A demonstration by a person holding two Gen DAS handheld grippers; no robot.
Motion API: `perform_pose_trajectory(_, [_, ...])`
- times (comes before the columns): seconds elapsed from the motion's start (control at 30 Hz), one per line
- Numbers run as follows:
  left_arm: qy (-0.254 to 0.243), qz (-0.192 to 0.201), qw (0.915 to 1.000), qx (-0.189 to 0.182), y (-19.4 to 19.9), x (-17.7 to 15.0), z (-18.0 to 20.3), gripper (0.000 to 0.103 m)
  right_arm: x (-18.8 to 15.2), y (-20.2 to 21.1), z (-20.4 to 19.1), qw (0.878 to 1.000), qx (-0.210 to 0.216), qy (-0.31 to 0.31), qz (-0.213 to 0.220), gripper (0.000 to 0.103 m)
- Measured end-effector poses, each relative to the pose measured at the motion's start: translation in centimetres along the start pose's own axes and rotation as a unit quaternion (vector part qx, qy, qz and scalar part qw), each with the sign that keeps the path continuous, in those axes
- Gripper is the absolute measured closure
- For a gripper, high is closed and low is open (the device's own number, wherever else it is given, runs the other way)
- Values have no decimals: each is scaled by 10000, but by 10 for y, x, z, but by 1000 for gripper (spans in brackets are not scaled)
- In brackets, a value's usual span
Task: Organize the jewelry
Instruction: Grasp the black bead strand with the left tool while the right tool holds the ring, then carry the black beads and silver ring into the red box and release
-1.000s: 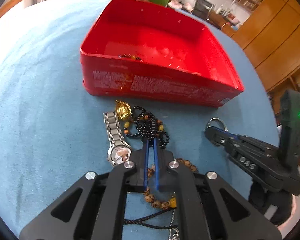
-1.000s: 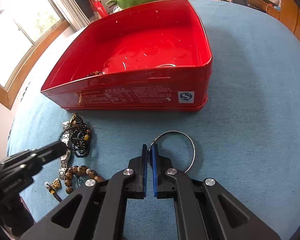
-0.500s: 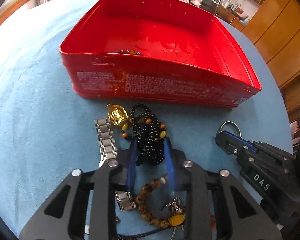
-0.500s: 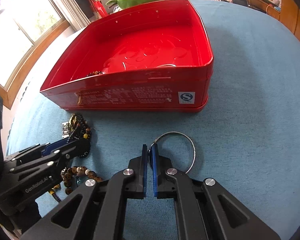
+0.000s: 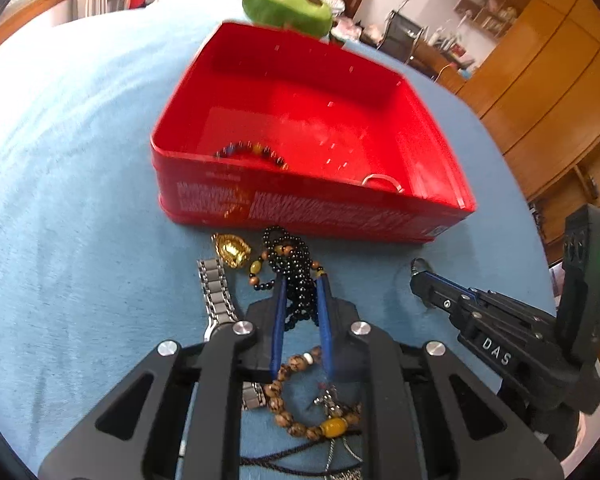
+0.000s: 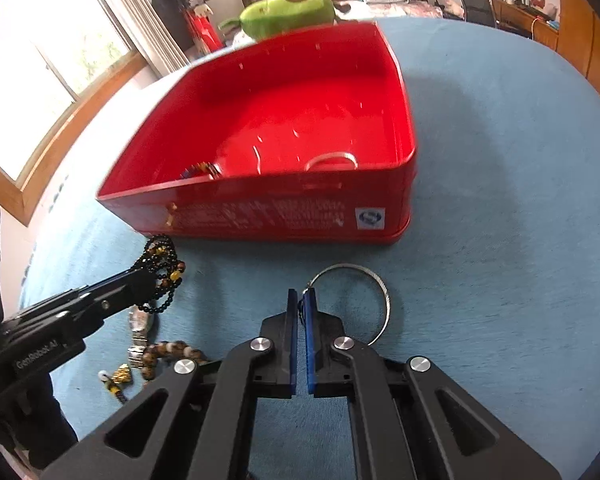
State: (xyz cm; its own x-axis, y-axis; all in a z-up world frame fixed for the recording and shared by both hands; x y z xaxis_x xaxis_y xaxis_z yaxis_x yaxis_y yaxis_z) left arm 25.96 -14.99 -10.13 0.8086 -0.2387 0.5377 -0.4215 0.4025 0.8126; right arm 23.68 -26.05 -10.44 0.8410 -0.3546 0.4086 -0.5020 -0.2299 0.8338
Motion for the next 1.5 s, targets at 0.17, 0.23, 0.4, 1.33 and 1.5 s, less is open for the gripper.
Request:
perform_pose_trajectory(0.17, [-77, 248, 9996, -64, 20, 9, 8, 90, 5, 18, 0, 9998, 154, -45, 138, 100])
perform_pose_trajectory(0.23, [-121, 310, 9994, -101, 26, 10, 8, 90, 6, 25, -2, 9995, 232, -47, 185, 100])
perform_pose_trajectory(0.4, [-201, 414, 9989, -124, 36, 25, 16, 90, 12, 47, -7, 9987, 339, -16, 380, 100])
perform_pose_trajectory(1.33, [-147, 230, 9994, 224, -15, 89, -35, 75, 93, -6, -34, 9978, -91, 409, 515, 96])
perform_pose_trajectory(1.5, [-154, 435, 9983, 362, 13, 84, -36, 75, 84, 14, -34, 9974, -19, 395, 610, 96])
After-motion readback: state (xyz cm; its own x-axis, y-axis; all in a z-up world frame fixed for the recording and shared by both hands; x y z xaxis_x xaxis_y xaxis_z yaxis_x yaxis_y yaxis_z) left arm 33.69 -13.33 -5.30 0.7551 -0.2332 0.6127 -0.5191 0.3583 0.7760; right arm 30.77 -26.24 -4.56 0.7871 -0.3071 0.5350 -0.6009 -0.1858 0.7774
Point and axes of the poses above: each gripper's, at about its wrist camera, not at the fingertips, and y roughly against the way its jaws point, z to its right, x to its top, the point moved 9 cm from there along -y, roughly the way its jaws point, and after that the axes turned 12 degrees about -y, right-handed, at the moved point
